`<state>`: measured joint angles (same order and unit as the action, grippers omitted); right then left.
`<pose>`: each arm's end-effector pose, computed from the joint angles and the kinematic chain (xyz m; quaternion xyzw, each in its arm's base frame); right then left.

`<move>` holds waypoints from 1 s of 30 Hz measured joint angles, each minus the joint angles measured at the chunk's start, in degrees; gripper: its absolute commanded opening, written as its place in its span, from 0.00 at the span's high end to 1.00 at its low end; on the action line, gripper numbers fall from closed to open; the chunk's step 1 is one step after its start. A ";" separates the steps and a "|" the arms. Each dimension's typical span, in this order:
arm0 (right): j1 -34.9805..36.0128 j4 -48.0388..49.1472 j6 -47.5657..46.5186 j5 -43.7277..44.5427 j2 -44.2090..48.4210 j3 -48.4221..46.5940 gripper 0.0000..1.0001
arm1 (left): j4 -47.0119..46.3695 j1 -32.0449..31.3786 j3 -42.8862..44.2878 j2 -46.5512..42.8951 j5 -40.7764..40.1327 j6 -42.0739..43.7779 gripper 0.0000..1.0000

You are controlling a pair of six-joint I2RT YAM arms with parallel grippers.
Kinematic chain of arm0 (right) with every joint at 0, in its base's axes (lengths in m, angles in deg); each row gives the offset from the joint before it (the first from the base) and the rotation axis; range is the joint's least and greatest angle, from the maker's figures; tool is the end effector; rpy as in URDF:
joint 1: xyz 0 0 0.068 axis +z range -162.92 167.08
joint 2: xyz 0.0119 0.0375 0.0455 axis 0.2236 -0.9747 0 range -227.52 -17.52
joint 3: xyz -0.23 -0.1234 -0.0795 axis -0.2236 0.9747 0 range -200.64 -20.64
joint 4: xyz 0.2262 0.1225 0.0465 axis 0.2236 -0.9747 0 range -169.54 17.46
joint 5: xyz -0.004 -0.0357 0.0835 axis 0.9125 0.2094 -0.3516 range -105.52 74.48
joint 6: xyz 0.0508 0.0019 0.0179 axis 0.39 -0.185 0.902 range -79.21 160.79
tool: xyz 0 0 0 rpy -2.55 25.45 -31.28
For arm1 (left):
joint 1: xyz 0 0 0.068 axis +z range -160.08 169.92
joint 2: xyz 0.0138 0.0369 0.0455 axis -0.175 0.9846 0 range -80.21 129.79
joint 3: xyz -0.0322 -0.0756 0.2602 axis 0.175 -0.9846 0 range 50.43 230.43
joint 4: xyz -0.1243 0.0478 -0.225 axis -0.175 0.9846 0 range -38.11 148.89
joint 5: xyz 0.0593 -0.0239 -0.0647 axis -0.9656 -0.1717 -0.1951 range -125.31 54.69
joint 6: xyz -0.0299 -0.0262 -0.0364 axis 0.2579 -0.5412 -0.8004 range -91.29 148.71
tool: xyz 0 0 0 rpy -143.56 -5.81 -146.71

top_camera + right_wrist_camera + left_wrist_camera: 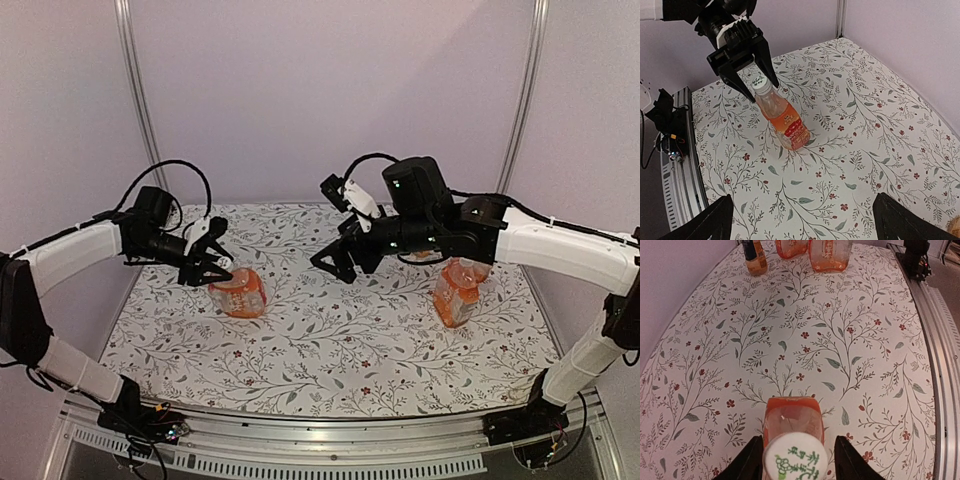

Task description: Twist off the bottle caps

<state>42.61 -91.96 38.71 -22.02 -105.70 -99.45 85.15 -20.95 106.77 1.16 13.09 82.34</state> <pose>0.1998 0.2981 0.3440 -0.4394 0.7390 0.2722 0.4320 0.2691 -0.0788 0.2422 0.5629 0.6823 -0.2764 0.3758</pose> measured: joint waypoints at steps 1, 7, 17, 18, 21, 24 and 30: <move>0.66 -0.02 -0.37 -0.04 -0.48 -0.48 0.02 | 1.51 -0.85 0.48 -1.79 -0.09 -1.01 0.54; 4.46 0.20 -3.26 -1.95 -6.23 -5.60 0.01 | 9.49 -4.63 6.73 -7.04 -0.33 -5.70 0.32; 5.27 0.52 -3.67 -6.10 -15.87 -11.74 0.01 | 9.86 -4.79 1.79 -1.81 -9.46 -2.12 0.23; 5.27 0.55 -3.50 -6.10 -16.04 -11.74 0.01 | 9.81 -4.79 1.79 -0.85 -9.99 -1.99 0.22; 5.31 0.42 -3.06 -5.90 -16.17 -11.74 0.02 | 9.99 -4.72 1.81 0.22 -10.99 -1.07 0.17; 5.99 0.20 -2.43 -4.98 -16.63 -11.74 0.02 | 10.36 -4.39 1.64 0.11 -13.22 2.23 0.17; 7.93 -1.22 8.17 -0.31 -23.30 -14.38 0.11 | 10.78 -3.63 -4.31 -1.75 -20.48 9.79 0.15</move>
<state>50.54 -93.19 46.88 -22.32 -129.00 -113.83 95.92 -24.58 102.46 -0.59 -7.39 92.13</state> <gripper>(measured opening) 0.942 0.830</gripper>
